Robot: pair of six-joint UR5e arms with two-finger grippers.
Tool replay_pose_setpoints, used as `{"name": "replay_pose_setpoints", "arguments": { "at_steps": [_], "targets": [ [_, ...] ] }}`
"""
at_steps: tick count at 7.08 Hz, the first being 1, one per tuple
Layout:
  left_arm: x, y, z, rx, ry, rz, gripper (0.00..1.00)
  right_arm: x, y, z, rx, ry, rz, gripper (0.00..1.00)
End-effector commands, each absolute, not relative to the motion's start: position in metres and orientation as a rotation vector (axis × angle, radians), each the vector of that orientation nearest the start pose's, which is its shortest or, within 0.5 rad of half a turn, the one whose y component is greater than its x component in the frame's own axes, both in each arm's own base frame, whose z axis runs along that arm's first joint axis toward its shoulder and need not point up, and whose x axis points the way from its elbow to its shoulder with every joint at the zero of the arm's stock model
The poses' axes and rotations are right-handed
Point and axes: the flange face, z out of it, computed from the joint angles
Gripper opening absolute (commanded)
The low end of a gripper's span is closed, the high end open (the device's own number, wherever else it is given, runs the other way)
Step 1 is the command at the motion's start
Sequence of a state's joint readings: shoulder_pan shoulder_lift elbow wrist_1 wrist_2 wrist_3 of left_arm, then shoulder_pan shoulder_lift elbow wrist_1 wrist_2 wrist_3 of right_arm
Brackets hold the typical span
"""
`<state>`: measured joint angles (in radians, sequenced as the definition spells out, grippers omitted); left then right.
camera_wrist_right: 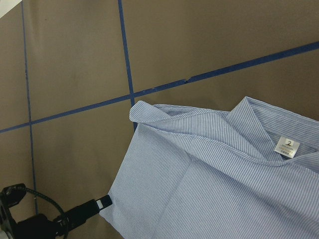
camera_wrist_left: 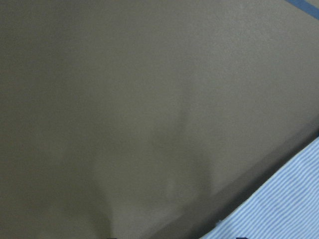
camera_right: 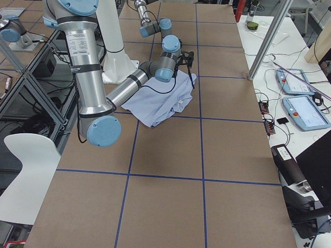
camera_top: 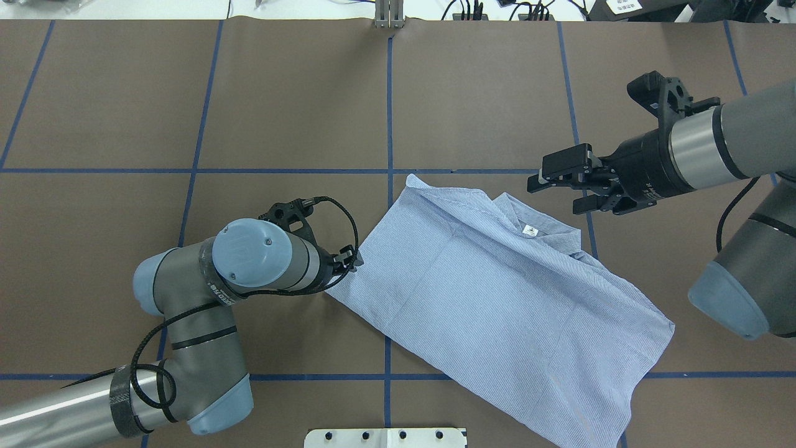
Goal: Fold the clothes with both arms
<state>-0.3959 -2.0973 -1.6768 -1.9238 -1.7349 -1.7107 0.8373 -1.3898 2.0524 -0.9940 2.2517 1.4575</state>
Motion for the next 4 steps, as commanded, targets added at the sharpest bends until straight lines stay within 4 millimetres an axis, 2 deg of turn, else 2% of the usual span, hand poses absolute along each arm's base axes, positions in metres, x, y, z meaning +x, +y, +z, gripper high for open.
{"name": "replay_pose_setpoints", "arguments": {
  "at_steps": [1, 4],
  "targets": [
    [0.573, -0.36, 0.27, -0.03, 0.996, -0.403, 0.83, -0.277, -0.413, 0.271, 0.016, -1.315, 0.197, 1.0],
    [0.583, -0.346, 0.266, -0.044, 0.99, -0.383, 0.79, -0.276, -0.413, 0.272, 0.015, -1.315, 0.198, 1.0]
  ]
}}
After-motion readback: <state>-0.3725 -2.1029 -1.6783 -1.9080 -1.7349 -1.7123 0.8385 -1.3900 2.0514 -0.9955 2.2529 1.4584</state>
